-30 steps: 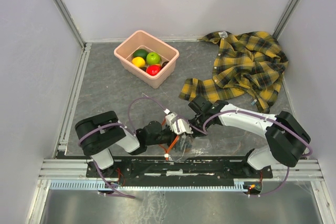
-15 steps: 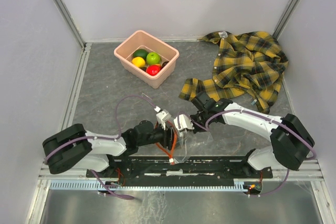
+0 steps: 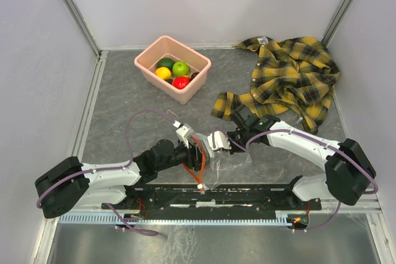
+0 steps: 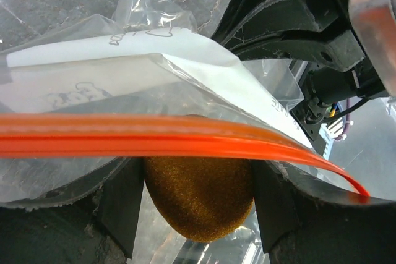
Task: Open the zip-top bag and remove the fake food
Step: Pick up the fake fruit from the zipper food storage bag.
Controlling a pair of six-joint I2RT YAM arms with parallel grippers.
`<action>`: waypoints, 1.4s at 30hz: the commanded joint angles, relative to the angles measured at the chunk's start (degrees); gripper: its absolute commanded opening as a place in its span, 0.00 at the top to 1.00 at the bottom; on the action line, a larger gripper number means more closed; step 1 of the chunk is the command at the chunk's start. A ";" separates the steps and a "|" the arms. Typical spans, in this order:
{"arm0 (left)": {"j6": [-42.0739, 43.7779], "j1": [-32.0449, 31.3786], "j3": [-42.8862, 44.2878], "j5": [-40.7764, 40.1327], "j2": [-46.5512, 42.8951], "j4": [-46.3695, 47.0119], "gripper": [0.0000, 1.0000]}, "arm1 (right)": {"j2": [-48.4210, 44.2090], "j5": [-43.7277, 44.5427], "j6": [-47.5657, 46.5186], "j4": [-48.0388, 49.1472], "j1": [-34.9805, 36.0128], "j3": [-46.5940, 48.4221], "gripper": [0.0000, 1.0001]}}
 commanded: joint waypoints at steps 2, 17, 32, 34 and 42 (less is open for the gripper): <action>2.09 1.24 1.09 0.27 -2.74 -1.00 0.63 | -3.16 -1.53 0.44 0.51 -2.87 1.79 0.99; -3.22 8.83 1.35 4.10 -11.03 -6.97 0.63 | -5.07 -3.85 -0.95 -1.28 -6.93 1.61 0.98; -5.70 12.11 1.51 5.61 -15.90 -10.50 0.64 | -5.39 -2.33 -2.01 -1.44 -7.44 1.24 0.98; -5.84 12.82 1.41 5.73 -16.67 -11.73 0.64 | -5.58 -2.25 -2.08 -1.41 -7.40 1.26 0.98; -5.97 15.29 4.40 7.50 -18.41 -19.86 0.65 | -5.80 -1.82 -2.10 -1.20 -7.80 0.99 0.98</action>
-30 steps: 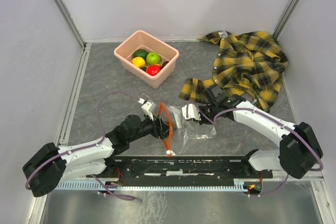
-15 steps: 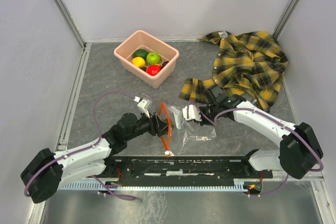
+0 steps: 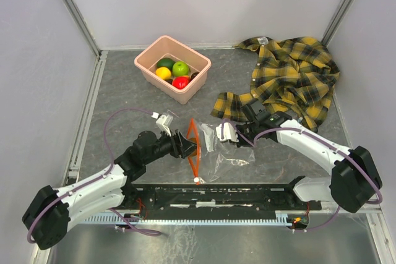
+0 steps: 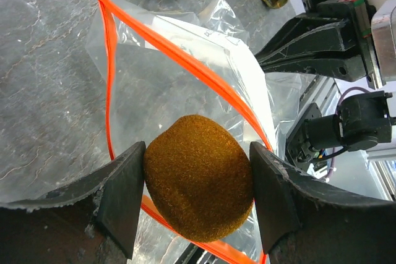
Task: Open the zip-top bag and remove the fake food
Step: Pick up the fake fruit from the zipper food storage bag.
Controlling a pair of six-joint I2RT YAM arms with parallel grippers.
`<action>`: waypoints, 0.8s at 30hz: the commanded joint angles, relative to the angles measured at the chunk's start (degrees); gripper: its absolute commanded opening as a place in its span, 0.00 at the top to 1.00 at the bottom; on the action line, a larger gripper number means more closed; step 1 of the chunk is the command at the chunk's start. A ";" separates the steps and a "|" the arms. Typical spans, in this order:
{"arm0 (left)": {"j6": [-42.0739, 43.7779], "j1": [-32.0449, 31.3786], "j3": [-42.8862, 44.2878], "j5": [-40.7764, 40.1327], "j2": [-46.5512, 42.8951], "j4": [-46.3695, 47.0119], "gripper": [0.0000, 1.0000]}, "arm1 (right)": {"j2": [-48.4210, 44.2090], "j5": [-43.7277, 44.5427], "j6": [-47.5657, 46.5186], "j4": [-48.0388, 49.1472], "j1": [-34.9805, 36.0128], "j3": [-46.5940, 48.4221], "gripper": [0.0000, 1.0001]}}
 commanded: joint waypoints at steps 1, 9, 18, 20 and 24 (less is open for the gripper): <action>-1.11 1.22 4.67 2.86 -0.96 -5.16 0.65 | -1.55 0.15 -0.70 0.57 -0.32 0.99 0.98; 1.41 2.29 8.34 2.62 -2.62 -14.16 0.65 | -1.12 0.54 -0.70 0.64 -0.54 0.94 0.98; 3.82 3.22 12.19 1.64 -3.11 -22.77 0.65 | -1.11 0.85 -0.70 0.62 -0.74 0.91 0.98; 4.08 3.25 13.00 1.57 -3.13 -24.12 0.65 | -1.11 0.90 -0.70 0.61 -0.83 0.91 0.98; 5.36 3.45 15.26 0.69 -3.84 -27.97 0.65 | -1.03 0.97 -0.70 0.75 -1.00 0.81 0.98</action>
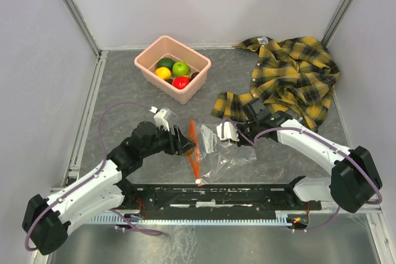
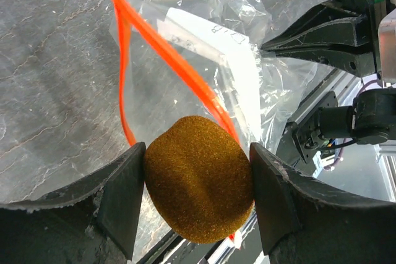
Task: Open the zip-top bag and remove the fake food
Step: Pick up the fake fruit from the zipper food storage bag, then place the fake fruit in the bin.
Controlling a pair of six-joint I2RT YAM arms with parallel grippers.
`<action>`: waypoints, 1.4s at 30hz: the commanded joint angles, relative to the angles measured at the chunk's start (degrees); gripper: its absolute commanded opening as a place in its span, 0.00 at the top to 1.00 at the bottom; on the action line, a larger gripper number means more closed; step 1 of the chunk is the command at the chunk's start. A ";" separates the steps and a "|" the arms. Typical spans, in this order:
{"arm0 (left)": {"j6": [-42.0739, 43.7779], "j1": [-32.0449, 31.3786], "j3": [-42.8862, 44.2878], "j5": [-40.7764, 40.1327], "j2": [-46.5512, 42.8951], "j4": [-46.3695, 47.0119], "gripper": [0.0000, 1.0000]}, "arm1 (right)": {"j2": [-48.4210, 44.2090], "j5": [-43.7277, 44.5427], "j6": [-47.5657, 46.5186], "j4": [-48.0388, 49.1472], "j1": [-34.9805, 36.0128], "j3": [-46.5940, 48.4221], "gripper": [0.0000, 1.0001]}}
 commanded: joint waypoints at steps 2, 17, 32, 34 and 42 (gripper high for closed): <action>4.55 0.63 5.75 -1.41 -1.79 -5.47 0.65 | -0.94 -0.09 -0.76 0.69 -0.50 0.81 0.98; 8.09 3.29 13.59 0.10 -1.39 -6.89 0.63 | -0.80 0.18 -1.01 0.70 -0.90 0.70 0.99; 6.89 16.51 22.99 12.71 11.59 6.35 0.64 | -1.29 0.10 -1.54 0.49 -1.60 0.47 0.98; 4.77 19.01 23.74 14.63 13.85 10.09 0.64 | -1.29 0.05 -1.56 0.43 -1.63 0.47 0.98; -9.21 28.07 24.98 24.63 24.85 28.24 0.64 | -1.53 -0.09 -1.99 0.14 -1.80 0.32 0.98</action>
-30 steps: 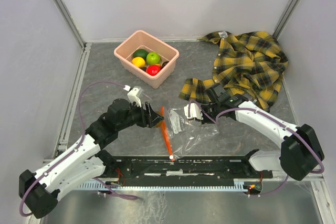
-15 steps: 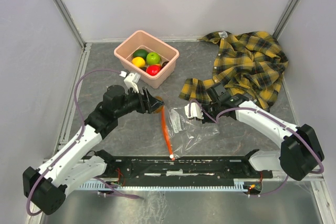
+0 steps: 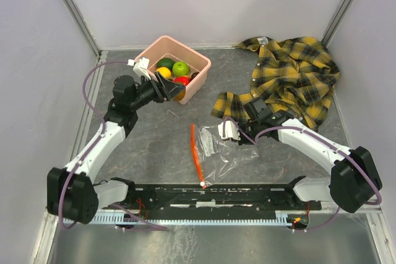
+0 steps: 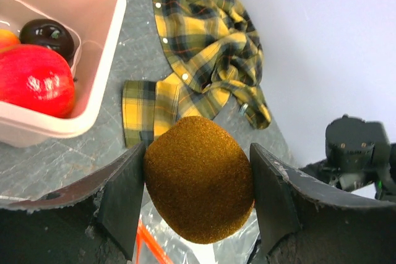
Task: Open the zip-top bag and remove the fake food
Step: Place the fake fruit in the bin.
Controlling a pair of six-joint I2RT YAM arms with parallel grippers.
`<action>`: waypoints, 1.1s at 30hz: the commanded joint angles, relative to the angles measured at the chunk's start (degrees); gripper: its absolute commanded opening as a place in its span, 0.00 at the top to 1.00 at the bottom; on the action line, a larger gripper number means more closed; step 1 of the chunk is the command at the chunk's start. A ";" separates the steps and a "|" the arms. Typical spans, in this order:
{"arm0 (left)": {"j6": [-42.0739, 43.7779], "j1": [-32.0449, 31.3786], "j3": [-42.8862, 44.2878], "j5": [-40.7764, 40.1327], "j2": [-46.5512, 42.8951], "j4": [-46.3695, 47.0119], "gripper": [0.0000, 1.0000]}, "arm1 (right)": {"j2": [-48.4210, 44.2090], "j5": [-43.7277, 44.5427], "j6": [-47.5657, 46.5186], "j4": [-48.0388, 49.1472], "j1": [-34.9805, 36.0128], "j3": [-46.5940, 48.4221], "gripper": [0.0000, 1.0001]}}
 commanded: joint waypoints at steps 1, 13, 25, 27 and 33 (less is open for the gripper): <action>-10.50 4.40 2.76 8.27 4.79 15.47 0.64 | -1.55 -0.48 -0.85 0.16 -0.48 0.35 0.98; 2.76 5.99 17.12 -9.84 16.74 0.51 0.61 | -1.57 -0.66 -1.24 -0.16 -0.85 0.37 0.98; 9.75 5.33 32.56 -22.65 29.99 -3.83 0.00 | -1.48 -0.57 -1.15 -0.20 -1.03 0.39 0.98; 11.24 5.13 34.38 -28.49 30.18 -4.36 0.01 | -1.49 -0.57 -1.04 -0.18 -1.13 0.40 0.98; 11.24 5.18 36.40 -29.94 25.06 -6.97 0.01 | -1.64 -0.31 -0.96 -0.12 -1.24 0.51 0.99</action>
